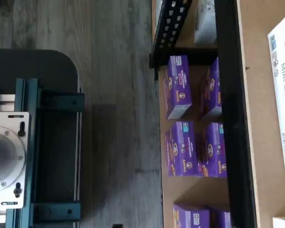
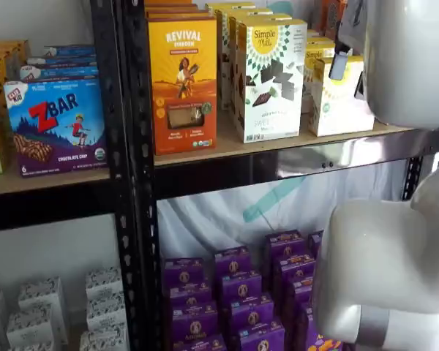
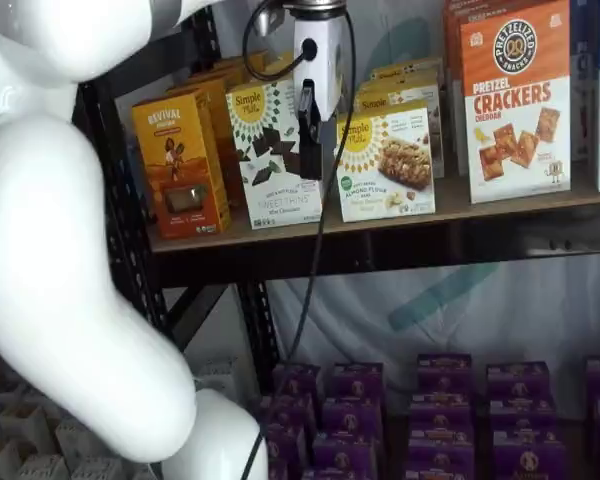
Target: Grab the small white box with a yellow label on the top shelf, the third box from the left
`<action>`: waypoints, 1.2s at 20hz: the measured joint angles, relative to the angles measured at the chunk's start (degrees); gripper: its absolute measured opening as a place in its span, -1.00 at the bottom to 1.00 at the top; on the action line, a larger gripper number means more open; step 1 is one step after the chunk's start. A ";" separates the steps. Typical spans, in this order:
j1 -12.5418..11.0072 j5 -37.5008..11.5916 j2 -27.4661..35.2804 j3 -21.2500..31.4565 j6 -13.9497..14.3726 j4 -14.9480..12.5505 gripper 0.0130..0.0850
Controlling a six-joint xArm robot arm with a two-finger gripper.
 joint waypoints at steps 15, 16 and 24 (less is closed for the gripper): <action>-2.02 -5.65 -1.82 1.29 0.07 7.10 1.00; -2.47 -6.35 -1.40 0.77 -0.01 8.33 1.00; -0.45 -16.60 3.11 -0.92 -0.42 7.44 1.00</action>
